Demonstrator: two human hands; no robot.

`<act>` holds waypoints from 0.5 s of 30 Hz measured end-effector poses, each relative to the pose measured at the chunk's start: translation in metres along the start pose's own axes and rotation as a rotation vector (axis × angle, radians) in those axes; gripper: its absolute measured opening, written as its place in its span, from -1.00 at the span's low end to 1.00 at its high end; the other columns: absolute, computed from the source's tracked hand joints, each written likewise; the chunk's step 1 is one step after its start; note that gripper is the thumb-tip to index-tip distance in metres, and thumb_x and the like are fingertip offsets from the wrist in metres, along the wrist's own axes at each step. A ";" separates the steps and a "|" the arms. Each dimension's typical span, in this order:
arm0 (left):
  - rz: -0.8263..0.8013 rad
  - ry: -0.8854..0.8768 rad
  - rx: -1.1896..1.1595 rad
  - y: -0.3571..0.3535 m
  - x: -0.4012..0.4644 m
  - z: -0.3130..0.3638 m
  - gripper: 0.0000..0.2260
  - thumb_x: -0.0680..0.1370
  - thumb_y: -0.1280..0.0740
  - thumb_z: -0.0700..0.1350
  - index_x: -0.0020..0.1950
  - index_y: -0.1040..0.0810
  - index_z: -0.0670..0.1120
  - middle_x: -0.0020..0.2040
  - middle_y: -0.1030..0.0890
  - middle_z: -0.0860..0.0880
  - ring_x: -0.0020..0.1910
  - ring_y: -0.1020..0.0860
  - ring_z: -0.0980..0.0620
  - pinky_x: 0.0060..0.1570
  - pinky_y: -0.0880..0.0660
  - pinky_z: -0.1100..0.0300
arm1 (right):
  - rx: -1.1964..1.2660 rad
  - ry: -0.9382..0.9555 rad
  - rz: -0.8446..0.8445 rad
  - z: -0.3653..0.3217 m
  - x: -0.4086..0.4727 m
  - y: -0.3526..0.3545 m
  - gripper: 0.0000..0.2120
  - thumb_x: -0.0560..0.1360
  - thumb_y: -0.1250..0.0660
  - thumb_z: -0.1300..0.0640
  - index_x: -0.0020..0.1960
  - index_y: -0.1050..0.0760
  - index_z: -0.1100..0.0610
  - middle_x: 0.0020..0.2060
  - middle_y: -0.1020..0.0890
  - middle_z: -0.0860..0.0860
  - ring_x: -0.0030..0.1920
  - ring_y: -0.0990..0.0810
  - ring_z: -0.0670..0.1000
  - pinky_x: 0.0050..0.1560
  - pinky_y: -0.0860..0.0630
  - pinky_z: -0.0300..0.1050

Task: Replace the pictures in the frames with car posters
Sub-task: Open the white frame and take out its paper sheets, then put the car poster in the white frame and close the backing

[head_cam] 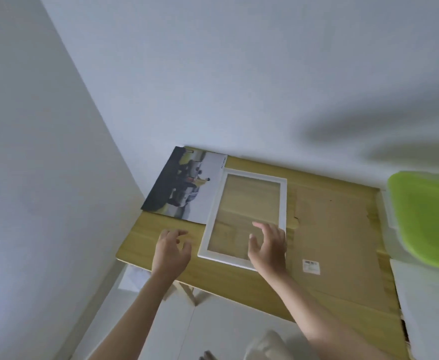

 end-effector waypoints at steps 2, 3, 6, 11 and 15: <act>0.049 0.058 0.004 0.015 0.017 -0.018 -0.77 0.49 -0.33 -0.13 0.13 -0.54 -0.10 0.09 -0.52 -0.06 -0.06 -0.50 0.04 -0.10 -0.41 0.22 | -0.005 0.045 -0.039 -0.018 0.020 -0.017 -0.76 0.43 -0.30 0.17 0.10 -0.52 0.10 -0.06 -0.60 0.02 0.02 -0.52 0.14 0.07 -0.40 0.03; 0.064 0.081 0.006 0.021 0.026 -0.026 -0.77 0.49 -0.32 -0.13 0.13 -0.54 -0.11 0.09 -0.52 -0.08 -0.04 -0.50 0.02 -0.09 -0.42 0.20 | -0.005 0.055 -0.058 -0.025 0.032 -0.025 -0.75 0.43 -0.31 0.18 0.11 -0.52 0.10 -0.03 -0.60 0.01 0.04 -0.51 0.13 0.08 -0.40 0.04; 0.092 0.151 0.002 0.030 0.054 -0.041 -0.76 0.50 -0.30 -0.10 0.15 -0.52 -0.08 0.13 -0.48 -0.10 0.05 -0.48 -0.04 -0.07 -0.44 0.16 | -0.019 0.084 -0.102 -0.038 0.074 -0.047 -0.73 0.44 -0.30 0.15 0.14 -0.50 0.09 0.03 -0.60 0.02 0.08 -0.51 0.13 0.12 -0.37 0.02; 0.130 0.226 -0.003 0.042 0.098 -0.057 -0.66 0.48 -0.31 -0.11 0.25 -0.45 -0.05 0.22 -0.39 -0.04 0.26 -0.35 -0.06 0.04 -0.34 0.16 | -0.023 0.068 -0.169 -0.054 0.151 -0.086 -0.69 0.46 -0.30 0.15 0.20 -0.49 0.11 0.13 -0.58 0.04 0.18 -0.46 0.15 0.20 -0.35 0.05; 0.119 0.240 0.016 0.048 0.132 -0.071 -0.53 0.44 -0.40 -0.01 0.31 -0.39 -0.04 0.28 -0.38 -0.03 0.30 -0.33 -0.06 0.13 -0.35 0.09 | -0.090 0.047 -0.279 -0.059 0.203 -0.123 -0.62 0.48 -0.29 0.07 0.28 -0.43 0.10 0.20 -0.54 0.04 0.23 -0.43 0.14 0.24 -0.35 0.07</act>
Point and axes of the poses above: each hand's wrist, its own x-axis towards the middle knuckle, its own y-axis out of the back of the hand, z = x × y, the point moved 4 cm from there along x, towards the middle knuckle
